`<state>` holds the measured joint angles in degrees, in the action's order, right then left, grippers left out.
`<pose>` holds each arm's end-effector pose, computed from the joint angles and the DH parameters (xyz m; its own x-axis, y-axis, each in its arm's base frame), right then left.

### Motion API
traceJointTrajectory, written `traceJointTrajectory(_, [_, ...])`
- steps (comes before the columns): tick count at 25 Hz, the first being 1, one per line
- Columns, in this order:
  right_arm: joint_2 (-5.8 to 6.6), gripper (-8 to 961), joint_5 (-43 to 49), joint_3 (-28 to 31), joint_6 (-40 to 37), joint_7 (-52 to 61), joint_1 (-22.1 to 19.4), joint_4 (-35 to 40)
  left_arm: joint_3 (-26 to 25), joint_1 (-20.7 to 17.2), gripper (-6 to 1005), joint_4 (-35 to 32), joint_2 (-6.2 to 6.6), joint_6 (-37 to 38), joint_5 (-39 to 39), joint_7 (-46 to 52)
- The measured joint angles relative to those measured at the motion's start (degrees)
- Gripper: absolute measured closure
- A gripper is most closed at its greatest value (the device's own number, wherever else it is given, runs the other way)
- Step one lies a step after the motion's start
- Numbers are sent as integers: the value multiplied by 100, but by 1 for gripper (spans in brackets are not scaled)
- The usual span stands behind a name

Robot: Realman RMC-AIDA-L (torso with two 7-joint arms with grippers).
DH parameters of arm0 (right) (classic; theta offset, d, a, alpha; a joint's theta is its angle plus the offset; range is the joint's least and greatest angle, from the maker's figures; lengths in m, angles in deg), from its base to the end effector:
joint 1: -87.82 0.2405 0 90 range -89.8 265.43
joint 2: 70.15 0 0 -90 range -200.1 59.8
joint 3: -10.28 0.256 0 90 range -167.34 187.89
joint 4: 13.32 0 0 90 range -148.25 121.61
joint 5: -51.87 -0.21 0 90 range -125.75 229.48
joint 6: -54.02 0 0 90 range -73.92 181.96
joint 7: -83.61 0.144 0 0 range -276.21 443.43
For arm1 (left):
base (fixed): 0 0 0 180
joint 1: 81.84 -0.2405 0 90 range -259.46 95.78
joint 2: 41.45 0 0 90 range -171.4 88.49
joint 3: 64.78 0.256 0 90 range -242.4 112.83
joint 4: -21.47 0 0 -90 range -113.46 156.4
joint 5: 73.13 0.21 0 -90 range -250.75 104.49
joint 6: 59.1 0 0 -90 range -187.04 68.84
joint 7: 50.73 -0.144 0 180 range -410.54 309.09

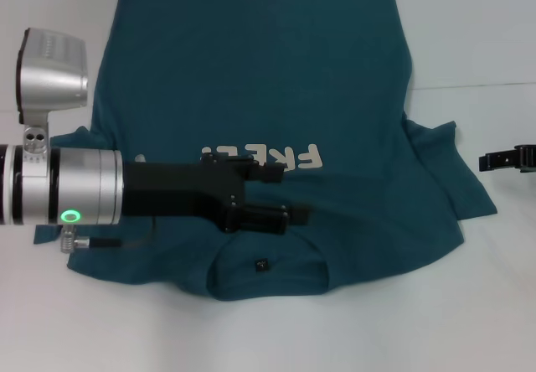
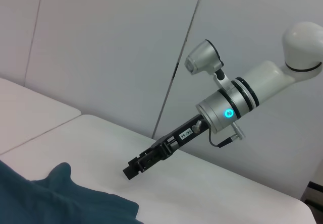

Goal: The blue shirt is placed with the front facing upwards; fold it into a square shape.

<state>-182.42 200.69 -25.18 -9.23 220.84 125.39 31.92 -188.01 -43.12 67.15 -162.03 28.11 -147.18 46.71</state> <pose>0.3295 0.4080 0.0935 0.3662 -0.8071 -0.4632 -0.8646 -0.1111 -0.4900 -0.1604 0.3626 -0.0206 0.8104 0.3521 0.4683 0.3807 -0.9240 0.0358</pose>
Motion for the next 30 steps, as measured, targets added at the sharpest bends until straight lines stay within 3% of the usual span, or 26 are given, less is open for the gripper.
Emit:
traceJointTrajectory(9, [-4,145,1,-22,136,-31,50,-276,-8,-29,127,2,-8,17,-1,57])
traceJointTrajectory(15, [-5,205,6,-97,364,-41,62,-449,-9,-31,127,3,-19,41,-4,57])
traceJointTrajectory(30, [-68,206,5,-314,772,-48,164,-680,-8,-32,127,-16,-26,51,-4,57])
